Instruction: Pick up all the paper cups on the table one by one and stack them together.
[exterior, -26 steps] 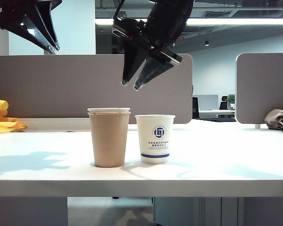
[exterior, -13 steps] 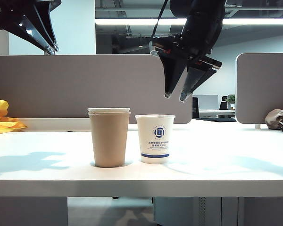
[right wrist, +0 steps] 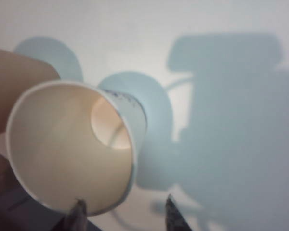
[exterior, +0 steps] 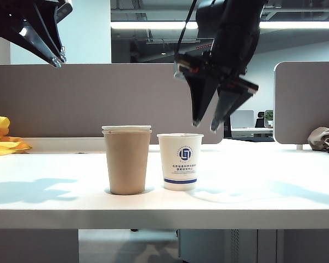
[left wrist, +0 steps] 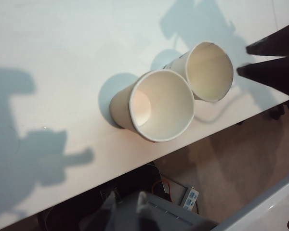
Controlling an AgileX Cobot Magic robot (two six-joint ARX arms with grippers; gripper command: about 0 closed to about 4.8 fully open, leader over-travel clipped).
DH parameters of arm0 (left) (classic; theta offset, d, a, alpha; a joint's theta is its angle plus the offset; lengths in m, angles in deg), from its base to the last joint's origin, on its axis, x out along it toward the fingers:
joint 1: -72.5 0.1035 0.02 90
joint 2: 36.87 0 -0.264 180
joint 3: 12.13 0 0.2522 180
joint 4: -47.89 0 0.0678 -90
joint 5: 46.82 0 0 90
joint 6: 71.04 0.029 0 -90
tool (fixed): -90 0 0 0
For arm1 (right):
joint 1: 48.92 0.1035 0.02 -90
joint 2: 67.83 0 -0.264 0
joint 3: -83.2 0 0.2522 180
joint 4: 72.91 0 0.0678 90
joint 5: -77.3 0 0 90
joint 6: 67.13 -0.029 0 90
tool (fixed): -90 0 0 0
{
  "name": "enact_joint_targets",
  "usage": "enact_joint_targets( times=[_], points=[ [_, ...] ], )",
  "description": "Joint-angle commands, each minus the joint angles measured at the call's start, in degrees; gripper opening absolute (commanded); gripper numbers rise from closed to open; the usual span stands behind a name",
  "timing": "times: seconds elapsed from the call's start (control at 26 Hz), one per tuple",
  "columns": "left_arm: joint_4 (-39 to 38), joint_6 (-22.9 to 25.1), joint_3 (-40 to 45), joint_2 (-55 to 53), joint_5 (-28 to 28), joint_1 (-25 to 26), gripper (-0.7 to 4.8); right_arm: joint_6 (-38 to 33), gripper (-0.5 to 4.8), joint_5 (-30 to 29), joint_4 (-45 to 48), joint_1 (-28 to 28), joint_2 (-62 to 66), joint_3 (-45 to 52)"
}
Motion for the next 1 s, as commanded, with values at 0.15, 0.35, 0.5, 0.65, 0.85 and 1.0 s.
enact_joint_targets(
  times=[0.15, 0.35, 0.5, 0.65, 0.85, 1.0],
  points=[
    [-0.44, 0.42, -0.24, 0.22, -0.33, 0.07, 0.62, -0.2, 1.76, -2.21, 1.36, 0.13, 1.62, -0.15],
    [-0.66, 0.44, -0.24, 0.22, -0.31, 0.07, 0.62, -0.2, 1.42, -2.25, 3.1, 0.07, 2.62, -0.15],
    [-1.09, 0.46, -0.24, 0.22, -0.26, 0.07, 0.62, -0.15, 0.79, -3.34, 2.45, 0.09, 4.72, -0.15],
    [-1.07, 0.48, -0.24, 0.22, -0.15, 0.07, 0.62, -0.17, 0.16, -3.28, 2.34, 0.02, 4.63, -0.33],
    [-1.07, 1.51, -0.24, 0.22, -0.15, 0.07, 0.62, 0.0, 0.16, -3.93, 0.44, -0.22, 2.62, -1.49],
    [-1.03, 1.51, -0.24, 0.22, -0.17, 0.07, 0.62, -0.22, 0.16, -4.31, -2.34, -0.24, 0.96, -7.56]
  ],
)
